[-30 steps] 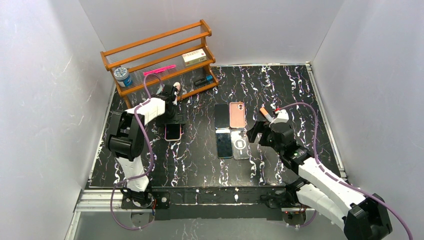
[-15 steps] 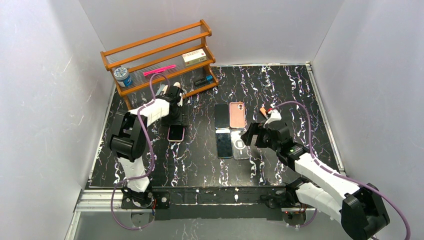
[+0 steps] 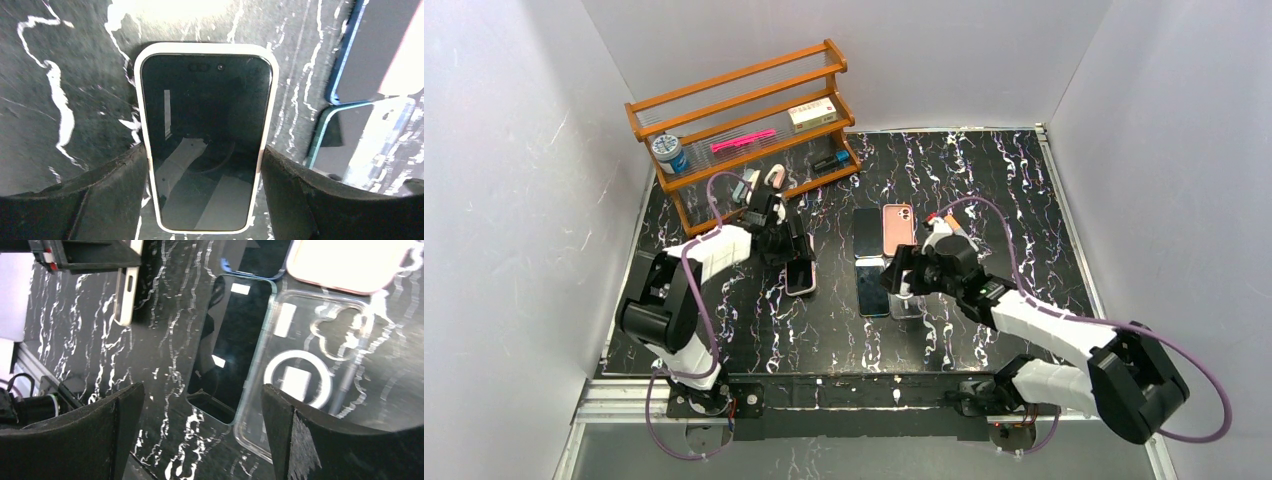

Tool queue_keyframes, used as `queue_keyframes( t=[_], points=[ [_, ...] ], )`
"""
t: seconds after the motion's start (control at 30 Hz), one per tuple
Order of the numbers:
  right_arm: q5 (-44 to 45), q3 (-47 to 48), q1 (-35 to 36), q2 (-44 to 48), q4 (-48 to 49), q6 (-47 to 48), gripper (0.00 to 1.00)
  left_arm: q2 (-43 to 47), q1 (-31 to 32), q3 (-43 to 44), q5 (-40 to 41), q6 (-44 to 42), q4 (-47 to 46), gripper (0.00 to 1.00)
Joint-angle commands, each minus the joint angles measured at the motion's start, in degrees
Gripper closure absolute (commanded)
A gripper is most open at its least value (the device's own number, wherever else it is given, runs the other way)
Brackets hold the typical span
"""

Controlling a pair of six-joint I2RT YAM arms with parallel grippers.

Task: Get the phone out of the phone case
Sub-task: Pick up the phone at the center of the board, then remove the phone case from the phone.

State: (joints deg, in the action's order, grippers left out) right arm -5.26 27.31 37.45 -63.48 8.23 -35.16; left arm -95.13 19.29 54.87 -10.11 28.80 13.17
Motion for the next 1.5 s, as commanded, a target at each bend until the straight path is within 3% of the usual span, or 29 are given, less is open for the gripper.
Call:
queue_keyframes(
  t=[0.0, 0.4, 0.63, 0.83, 1.0, 1.03, 1.13, 1.27, 1.37, 1.47],
  points=[
    [1.8, 5.2, 5.3, -4.5, 7.1, -2.8, 0.07, 5.6, 0.6, -6.4, -7.3, 11.4, -9.2, 0.99],
    [4.9, 17.1, 14.5, -22.4, 11.3, -5.8, 0.13, 13.3, 0.6, -13.8, -14.0, 20.5, -20.9, 1.0],
    [2.8, 23.5, 16.1, -30.9, 11.1, -6.2, 0.25, 16.7, 1.0, -16.0, -15.2, 23.4, -25.0, 1.0],
    [0.8, 27.0, 16.3, -34.7, 12.0, -6.6, 0.44, 18.3, 2.1, -17.2, -13.8, 23.2, -25.9, 1.0],
    [-0.1, 26.0, 16.2, -34.1, 14.0, -7.2, 0.78, 19.9, 2.2, -17.0, -13.4, 22.0, -24.7, 0.98],
    [0.1, 25.4, 16.1, -33.2, 14.5, -7.4, 0.87, 20.4, 2.2, -16.6, -13.0, 21.4, -23.1, 0.91],
    [-0.1, 23.4, 15.6, -30.3, 15.5, -7.1, 0.98, 22.0, 2.2, -14.5, -12.6, 18.2, -19.5, 0.63],
    [-2.8, 19.6, 13.1, -25.2, 17.4, -7.2, 0.99, 26.2, 2.2, -12.2, -10.7, 13.9, -15.5, 0.21],
    [-6.0, 15.6, 10.4, -21.0, 20.8, -8.1, 0.99, 29.3, 2.1, -12.0, -10.1, 11.8, -15.3, 0.08],
    [-10.2, 11.9, 7.3, -17.0, 24.7, -9.7, 0.99, 31.8, 2.1, -13.3, -12.2, 11.2, -18.6, 0.04]
  ],
)
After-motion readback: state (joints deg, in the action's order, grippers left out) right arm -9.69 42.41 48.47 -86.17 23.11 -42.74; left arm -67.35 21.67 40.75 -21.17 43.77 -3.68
